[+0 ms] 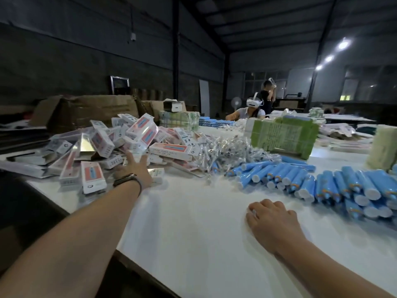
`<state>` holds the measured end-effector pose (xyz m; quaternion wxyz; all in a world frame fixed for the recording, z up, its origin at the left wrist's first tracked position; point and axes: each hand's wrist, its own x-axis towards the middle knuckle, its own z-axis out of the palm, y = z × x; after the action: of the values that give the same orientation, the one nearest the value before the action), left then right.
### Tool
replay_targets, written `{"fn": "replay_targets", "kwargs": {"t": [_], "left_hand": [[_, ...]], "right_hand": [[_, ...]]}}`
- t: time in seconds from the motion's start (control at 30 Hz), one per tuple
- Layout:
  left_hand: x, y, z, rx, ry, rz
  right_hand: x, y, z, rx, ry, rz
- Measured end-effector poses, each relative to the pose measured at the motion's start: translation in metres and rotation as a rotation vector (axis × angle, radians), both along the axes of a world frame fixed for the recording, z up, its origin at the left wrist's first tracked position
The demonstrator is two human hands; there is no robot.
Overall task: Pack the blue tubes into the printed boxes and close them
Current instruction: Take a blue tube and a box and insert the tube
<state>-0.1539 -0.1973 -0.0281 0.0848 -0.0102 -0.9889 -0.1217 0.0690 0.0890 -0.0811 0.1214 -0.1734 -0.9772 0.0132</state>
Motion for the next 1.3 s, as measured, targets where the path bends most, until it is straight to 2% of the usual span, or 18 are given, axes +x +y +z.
{"fn": "replay_targets", "kwargs": {"t": [0.07,0.13,0.2,0.27,0.33,0.4,0.43,0.5,0.63,0.8,0.9,0.97,1.07,1.1,1.13,1.2,1.27,1.3], "left_hand": [[0.001,0.002,0.000,0.165,-0.021,-0.038],[0.009,0.019,0.005,0.338,0.066,-0.078],[0.024,0.050,0.017,0.571,0.148,-0.147],[0.044,0.087,0.030,0.828,0.137,-0.244],[0.068,0.123,0.036,1.162,0.021,-0.319],[0.095,0.154,0.028,1.508,-0.250,-0.347],[0.110,0.166,0.022,1.595,-0.371,-0.356],[0.132,0.183,0.006,1.636,-0.459,-0.407],[0.139,0.183,-0.013,1.690,-0.517,-0.577],[0.132,0.161,-0.029,1.620,-0.647,-0.899],[0.136,0.161,-0.030,1.542,-0.654,-1.063],[0.141,0.167,-0.034,1.412,-0.477,-1.095],[0.146,0.174,-0.042,1.074,0.050,-1.066],[0.145,0.175,-0.042,1.079,0.126,-1.000],[0.143,0.174,-0.041,1.102,0.183,-0.892],[0.138,0.172,-0.035,1.109,0.355,-0.682],[0.140,0.170,-0.031,1.148,0.402,-0.621],[0.143,0.168,-0.028,1.162,0.383,-0.618]], "right_hand": [[0.000,0.000,0.000,-0.003,0.004,0.001],[0.000,0.000,-0.001,-0.010,0.002,-0.002],[0.000,0.000,-0.001,-0.014,0.002,-0.011],[-0.001,-0.001,-0.001,-0.028,0.010,-0.016],[-0.001,-0.003,0.000,-0.055,0.027,-0.008],[0.000,-0.004,0.000,-0.093,0.064,0.015],[0.000,-0.004,0.000,-0.111,0.087,0.027],[0.002,-0.002,0.000,-0.140,0.132,0.036],[0.005,0.000,0.002,-0.110,0.190,0.118],[0.009,0.003,0.006,-0.275,0.322,0.200],[0.012,0.005,0.009,-0.522,0.473,0.197],[0.013,0.003,0.010,-0.663,0.509,0.236],[0.016,0.004,0.009,-0.862,0.535,0.263],[0.017,0.009,0.010,-0.860,0.547,0.227],[0.018,0.016,0.013,-0.745,0.540,0.176],[0.016,0.039,0.025,-0.205,0.390,0.067],[0.012,0.061,0.041,0.275,0.153,-0.029],[0.008,0.070,0.048,0.388,0.039,-0.098]]}}
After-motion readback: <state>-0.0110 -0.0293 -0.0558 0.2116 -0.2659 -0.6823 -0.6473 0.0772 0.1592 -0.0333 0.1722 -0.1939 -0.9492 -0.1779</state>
